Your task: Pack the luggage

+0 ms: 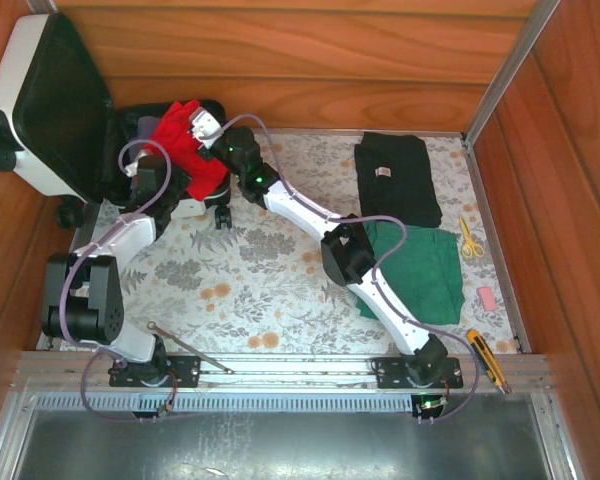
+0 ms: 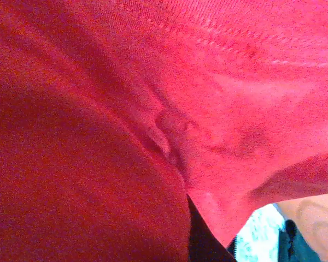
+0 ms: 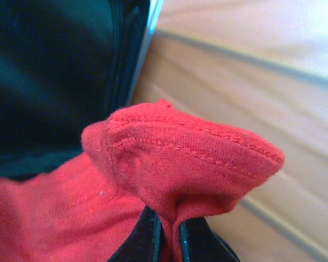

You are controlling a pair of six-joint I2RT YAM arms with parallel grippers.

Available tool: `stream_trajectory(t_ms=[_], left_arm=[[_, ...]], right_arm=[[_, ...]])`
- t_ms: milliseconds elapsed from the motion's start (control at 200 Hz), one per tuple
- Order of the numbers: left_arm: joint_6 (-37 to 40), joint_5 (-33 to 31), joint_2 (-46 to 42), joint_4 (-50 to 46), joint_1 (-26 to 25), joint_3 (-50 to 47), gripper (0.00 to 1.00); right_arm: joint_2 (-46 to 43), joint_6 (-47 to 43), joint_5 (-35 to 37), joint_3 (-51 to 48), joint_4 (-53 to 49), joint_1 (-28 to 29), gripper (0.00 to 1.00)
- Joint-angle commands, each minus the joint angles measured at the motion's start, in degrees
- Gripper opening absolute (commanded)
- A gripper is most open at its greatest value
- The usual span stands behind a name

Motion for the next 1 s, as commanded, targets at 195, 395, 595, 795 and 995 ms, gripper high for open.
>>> stream_trajectory(t_ms=[195, 395, 595, 795, 995], left_arm=[[33.0, 1.8, -11.5, -4.6, 3.9, 4.4, 0.00], [51.7, 11.3, -10.9, -22.3, 5.5, 15.3, 0.00], [64.3, 16.1, -14.6, -25.5, 5.6, 18.7, 0.00], [73.5, 25.7, -18.4, -31.1, 5.6, 19.9, 0.00], [79.2, 33.0, -22.9, -39.0, 5.4, 19.4, 0.00]], right_arm=[[-16.1, 5.8, 12.3, -7.3, -14.3, -1.6, 0.00], [-24.1, 12.3, 13.7, -15.5, -22.0, -2.6, 0.00], [-32.7, 17.1, 10.6, -31.3, -18.7, -2.7, 0.00], [-39.5, 22.1, 8.3, -45.9, -12.1, -2.7, 0.06], [-46.3, 25.0, 5.8, -61.9, -0.3, -2.5, 0.11]])
